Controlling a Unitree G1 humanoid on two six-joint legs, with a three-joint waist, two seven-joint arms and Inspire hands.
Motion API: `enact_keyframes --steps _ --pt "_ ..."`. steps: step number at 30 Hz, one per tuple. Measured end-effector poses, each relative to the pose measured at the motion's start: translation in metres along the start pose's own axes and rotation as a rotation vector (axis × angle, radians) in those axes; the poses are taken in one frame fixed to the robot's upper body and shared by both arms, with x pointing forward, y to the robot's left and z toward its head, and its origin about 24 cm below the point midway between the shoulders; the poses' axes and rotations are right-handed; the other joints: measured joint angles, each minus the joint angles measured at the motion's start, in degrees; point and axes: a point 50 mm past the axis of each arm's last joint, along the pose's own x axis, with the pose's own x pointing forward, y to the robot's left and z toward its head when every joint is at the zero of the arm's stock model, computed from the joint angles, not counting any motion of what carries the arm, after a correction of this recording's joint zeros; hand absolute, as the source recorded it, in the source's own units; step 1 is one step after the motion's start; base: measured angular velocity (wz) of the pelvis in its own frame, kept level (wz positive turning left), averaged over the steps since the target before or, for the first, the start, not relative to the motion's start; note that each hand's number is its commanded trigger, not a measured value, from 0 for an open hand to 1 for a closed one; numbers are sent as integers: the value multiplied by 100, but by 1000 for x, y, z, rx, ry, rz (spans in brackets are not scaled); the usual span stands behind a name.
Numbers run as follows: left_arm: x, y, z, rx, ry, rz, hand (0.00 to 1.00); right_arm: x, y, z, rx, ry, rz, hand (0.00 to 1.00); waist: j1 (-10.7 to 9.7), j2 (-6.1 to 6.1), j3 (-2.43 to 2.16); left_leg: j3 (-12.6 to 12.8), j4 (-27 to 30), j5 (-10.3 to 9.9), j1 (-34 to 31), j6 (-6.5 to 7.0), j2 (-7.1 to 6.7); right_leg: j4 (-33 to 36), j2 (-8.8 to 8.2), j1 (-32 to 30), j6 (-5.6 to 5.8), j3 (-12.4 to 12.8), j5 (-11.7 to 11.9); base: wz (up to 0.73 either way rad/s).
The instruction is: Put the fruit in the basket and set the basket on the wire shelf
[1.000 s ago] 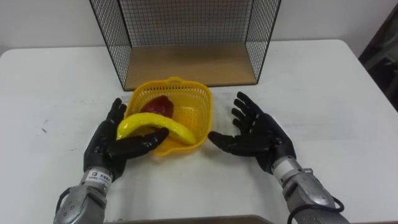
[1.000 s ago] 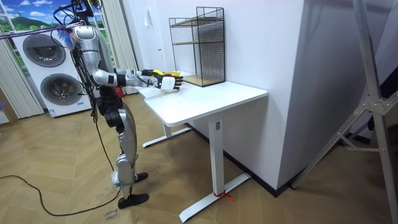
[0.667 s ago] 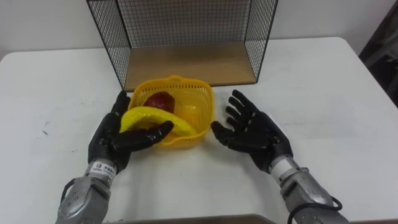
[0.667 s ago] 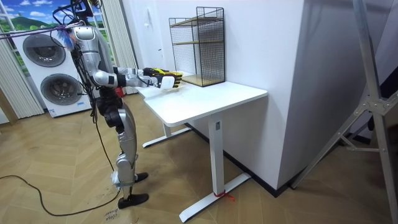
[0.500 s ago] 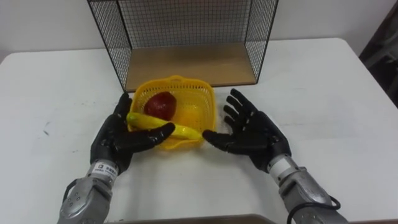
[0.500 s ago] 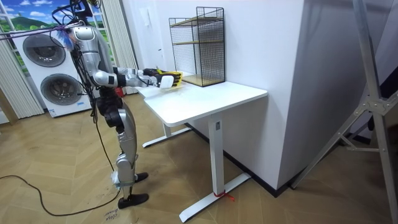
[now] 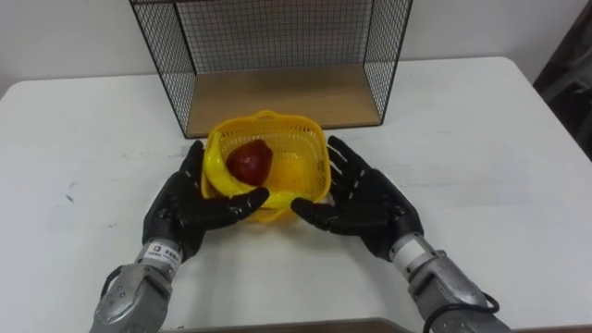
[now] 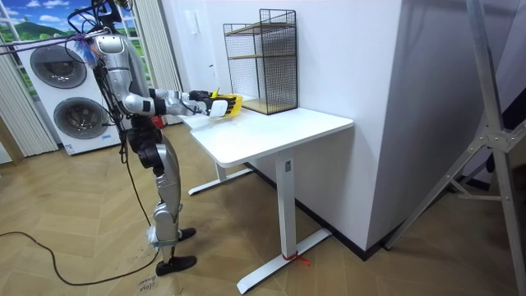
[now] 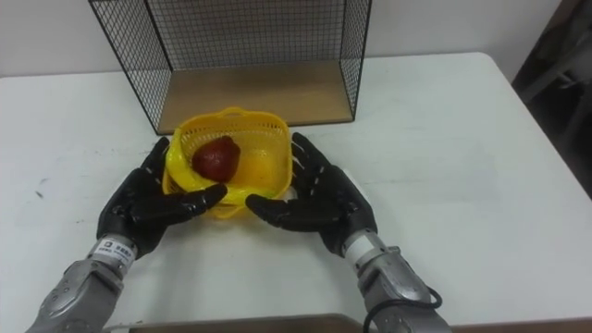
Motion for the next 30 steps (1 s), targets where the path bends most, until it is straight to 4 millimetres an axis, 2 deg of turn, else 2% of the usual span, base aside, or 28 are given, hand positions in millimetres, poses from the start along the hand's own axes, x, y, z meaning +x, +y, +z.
enact_keyframes --steps 16,20,30 --pt "0 -3 -2 5 8 -14 0 -1 -4 -6 42 18 -6 0 -2 -7 -2 2 52 0 -7 0 7 8 5 37 0 1 0 0" --pt "3 -5 1 7 1 -21 0 -2 -5 -6 31 22 -6 0 17 -37 -19 1 77 0 -71 0 10 15 6 -44 0 0 1 0" --pt "3 -9 -2 20 15 -43 0 -1 -2 -7 23 32 3 0 22 -131 -19 1 64 -1 -101 0 7 6 5 -52 0 -4 1 0"
